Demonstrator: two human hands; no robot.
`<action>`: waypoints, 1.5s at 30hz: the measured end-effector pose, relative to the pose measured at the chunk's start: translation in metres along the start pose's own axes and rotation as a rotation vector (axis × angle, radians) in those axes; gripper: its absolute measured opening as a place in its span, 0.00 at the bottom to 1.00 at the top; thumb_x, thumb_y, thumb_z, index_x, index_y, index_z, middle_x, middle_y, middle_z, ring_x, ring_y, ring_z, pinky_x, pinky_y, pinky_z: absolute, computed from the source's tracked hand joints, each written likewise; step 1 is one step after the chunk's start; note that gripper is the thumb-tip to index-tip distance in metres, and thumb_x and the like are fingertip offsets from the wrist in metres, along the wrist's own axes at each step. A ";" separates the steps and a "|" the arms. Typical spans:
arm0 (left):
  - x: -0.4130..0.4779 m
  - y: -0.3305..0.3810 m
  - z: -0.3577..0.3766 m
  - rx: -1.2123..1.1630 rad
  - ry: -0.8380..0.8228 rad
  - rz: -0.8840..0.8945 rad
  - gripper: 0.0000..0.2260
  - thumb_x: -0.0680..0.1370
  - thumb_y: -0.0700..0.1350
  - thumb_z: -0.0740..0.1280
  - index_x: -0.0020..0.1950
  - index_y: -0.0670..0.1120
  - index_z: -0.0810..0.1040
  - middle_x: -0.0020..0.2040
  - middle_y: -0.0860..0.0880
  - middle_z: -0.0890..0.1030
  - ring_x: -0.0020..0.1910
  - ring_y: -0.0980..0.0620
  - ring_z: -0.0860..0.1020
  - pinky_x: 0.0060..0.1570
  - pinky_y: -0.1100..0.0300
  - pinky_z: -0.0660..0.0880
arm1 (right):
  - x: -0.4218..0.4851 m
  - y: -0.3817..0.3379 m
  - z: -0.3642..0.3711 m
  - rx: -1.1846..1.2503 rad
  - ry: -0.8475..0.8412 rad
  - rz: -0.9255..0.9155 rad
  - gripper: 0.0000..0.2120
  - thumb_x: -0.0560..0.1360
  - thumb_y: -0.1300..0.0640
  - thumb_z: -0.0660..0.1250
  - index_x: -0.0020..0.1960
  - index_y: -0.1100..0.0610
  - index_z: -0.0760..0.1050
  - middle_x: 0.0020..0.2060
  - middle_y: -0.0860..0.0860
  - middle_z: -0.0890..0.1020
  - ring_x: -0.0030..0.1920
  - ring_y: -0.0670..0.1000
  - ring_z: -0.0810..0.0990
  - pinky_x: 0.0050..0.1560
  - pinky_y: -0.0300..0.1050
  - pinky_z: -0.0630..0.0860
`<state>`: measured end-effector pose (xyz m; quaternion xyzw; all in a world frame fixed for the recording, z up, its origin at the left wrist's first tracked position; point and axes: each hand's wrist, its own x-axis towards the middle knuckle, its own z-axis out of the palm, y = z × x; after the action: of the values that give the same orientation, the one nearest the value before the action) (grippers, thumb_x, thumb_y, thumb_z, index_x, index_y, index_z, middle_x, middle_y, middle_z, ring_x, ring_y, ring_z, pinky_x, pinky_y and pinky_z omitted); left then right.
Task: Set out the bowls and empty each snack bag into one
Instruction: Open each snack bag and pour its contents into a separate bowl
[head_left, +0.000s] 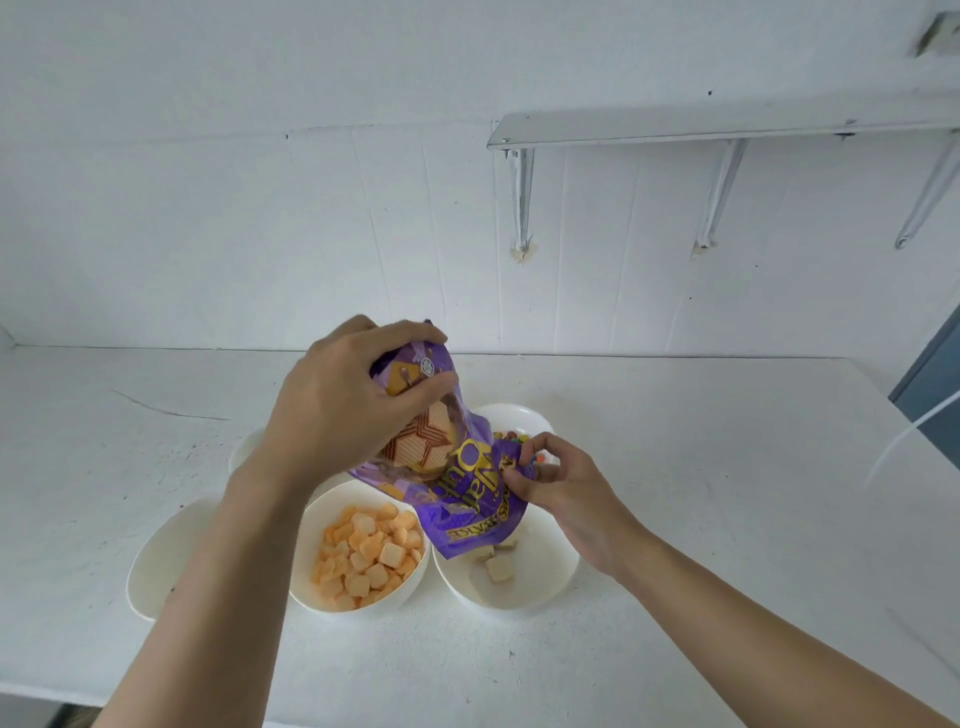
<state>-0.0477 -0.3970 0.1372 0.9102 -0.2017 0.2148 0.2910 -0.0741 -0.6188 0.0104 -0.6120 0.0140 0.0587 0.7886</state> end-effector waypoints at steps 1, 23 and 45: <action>-0.002 0.000 0.006 0.020 -0.018 -0.005 0.16 0.73 0.66 0.71 0.59 0.66 0.80 0.46 0.57 0.77 0.46 0.55 0.78 0.44 0.54 0.76 | 0.001 0.004 -0.001 -0.068 0.008 0.037 0.13 0.74 0.69 0.73 0.41 0.56 0.71 0.42 0.60 0.84 0.49 0.59 0.83 0.53 0.51 0.78; 0.001 -0.009 0.016 -0.032 -0.106 0.040 0.18 0.74 0.65 0.70 0.62 0.66 0.79 0.48 0.57 0.77 0.47 0.57 0.79 0.48 0.53 0.79 | -0.008 -0.019 -0.001 -0.396 0.067 -0.161 0.10 0.69 0.54 0.81 0.44 0.48 0.80 0.59 0.48 0.77 0.58 0.39 0.77 0.49 0.25 0.71; 0.005 0.007 0.005 -0.527 -0.040 0.162 0.23 0.79 0.49 0.70 0.73 0.60 0.71 0.67 0.49 0.71 0.63 0.54 0.79 0.53 0.55 0.83 | -0.003 -0.073 0.020 -0.265 0.055 -0.516 0.18 0.69 0.56 0.80 0.44 0.54 0.69 0.49 0.62 0.81 0.52 0.64 0.80 0.50 0.71 0.78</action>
<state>-0.0457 -0.4065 0.1387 0.7881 -0.3284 0.1596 0.4955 -0.0698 -0.6180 0.0862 -0.6943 -0.1283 -0.1592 0.6900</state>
